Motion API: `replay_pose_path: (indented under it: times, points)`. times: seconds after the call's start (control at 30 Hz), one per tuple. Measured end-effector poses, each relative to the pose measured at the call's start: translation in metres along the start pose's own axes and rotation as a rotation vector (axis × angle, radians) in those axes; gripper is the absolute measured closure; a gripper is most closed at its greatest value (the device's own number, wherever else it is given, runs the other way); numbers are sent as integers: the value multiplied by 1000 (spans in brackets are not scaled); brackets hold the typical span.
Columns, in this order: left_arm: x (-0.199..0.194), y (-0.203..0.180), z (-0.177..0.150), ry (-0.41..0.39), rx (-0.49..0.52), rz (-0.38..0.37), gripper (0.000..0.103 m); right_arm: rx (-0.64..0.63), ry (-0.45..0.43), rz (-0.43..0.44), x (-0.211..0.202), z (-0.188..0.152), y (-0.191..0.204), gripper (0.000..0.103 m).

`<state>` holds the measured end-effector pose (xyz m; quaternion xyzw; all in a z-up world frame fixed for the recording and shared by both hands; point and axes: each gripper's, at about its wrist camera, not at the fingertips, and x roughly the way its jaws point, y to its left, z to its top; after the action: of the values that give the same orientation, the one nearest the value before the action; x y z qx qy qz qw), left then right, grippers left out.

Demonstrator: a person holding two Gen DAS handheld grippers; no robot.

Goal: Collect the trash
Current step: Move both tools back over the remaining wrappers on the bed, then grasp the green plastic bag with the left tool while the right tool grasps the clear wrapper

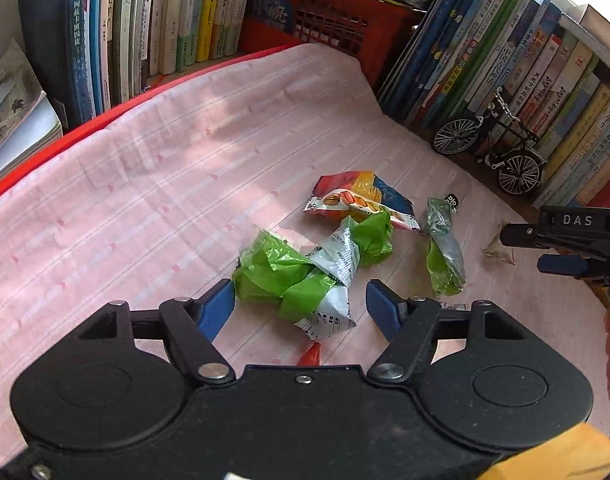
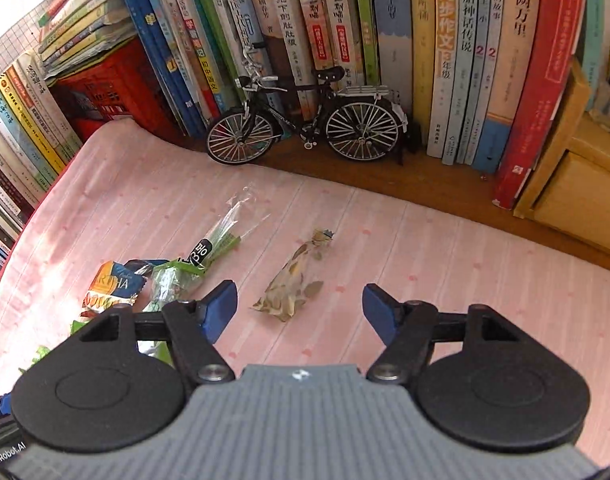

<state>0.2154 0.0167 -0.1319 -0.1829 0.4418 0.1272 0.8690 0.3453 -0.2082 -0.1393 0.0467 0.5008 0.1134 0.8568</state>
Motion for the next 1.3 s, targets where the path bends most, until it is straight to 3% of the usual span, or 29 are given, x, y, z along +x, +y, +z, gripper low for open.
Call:
replay_pose_path:
  times: [0.13,0.27,0.33,0.4,0.47,0.5,0.57,0.67,0.83,1.07,1.17,1.23,1.3]
  points:
    - [3,-6,0,-8,3,-35,35,-9,33,0,22,4,4,28]
    - [-2,-19,1,-47,74,-39,32,-23,32,-3,31,3,7,36]
    - [-2,-25,2,-66,102,-30,29,-28,27,2,30,4,8,55]
    - [6,-26,4,-47,95,-28,29,-21,31,9,29,5,6,67]
    - [16,-23,6,-16,61,-18,34,-8,30,31,25,4,2,72]
    - [20,-20,6,-5,41,-17,38,-5,34,38,22,3,0,85]
    - [22,-13,7,-1,-7,-52,56,3,31,55,14,2,-3,86]
    - [18,-6,7,-20,-70,-92,61,1,15,77,2,-2,-7,88]
    - [3,-15,6,-53,-16,-91,64,-2,-6,115,-17,-9,-8,90]
    - [-29,-27,3,-71,8,-91,64,0,-30,125,-38,-23,1,91]
    - [-44,-27,1,-80,8,-88,64,28,-39,75,-39,-20,2,71]
    - [-53,-24,-1,-89,5,-84,64,87,-29,48,-33,-13,-5,38]
    - [-60,-21,-2,-102,5,-75,64,148,-13,12,-25,-5,-12,33]
